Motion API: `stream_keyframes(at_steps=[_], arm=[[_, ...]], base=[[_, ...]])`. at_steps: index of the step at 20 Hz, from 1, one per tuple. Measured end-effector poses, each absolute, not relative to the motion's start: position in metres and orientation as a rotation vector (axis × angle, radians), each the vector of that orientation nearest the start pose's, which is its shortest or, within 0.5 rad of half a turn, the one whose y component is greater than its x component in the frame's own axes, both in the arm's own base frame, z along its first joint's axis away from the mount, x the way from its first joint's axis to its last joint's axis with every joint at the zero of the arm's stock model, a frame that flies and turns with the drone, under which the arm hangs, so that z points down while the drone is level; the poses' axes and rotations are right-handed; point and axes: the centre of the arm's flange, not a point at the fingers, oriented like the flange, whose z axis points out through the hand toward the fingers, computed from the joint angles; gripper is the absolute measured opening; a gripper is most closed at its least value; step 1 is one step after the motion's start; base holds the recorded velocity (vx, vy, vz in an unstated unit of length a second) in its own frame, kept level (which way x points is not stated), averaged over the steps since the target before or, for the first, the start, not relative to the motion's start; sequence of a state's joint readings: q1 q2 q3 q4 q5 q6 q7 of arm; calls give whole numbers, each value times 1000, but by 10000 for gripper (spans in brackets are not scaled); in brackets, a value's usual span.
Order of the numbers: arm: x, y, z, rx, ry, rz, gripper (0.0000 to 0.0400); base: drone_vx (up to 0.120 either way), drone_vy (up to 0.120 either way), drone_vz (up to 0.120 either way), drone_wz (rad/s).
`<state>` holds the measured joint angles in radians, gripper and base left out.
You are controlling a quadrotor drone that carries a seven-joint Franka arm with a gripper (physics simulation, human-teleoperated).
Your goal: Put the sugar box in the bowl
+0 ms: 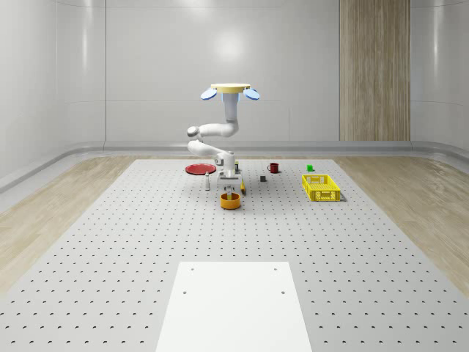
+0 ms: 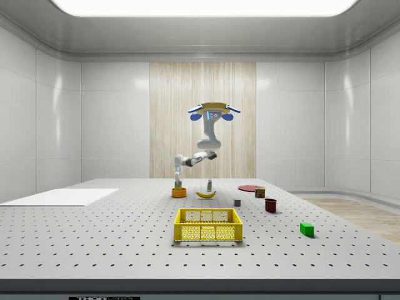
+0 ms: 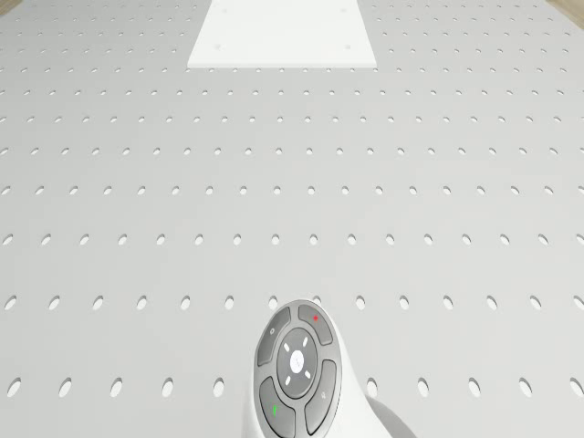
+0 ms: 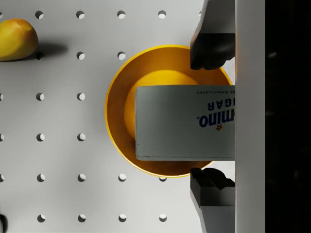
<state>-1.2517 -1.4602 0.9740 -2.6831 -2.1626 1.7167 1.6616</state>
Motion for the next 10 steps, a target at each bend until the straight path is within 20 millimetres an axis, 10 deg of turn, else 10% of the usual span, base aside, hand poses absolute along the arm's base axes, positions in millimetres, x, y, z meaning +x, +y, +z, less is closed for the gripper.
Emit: stream_keyframes(at_steps=[10], arm=[[317,6,609,0,-1,786,393]], base=[[0,0,0,0]])
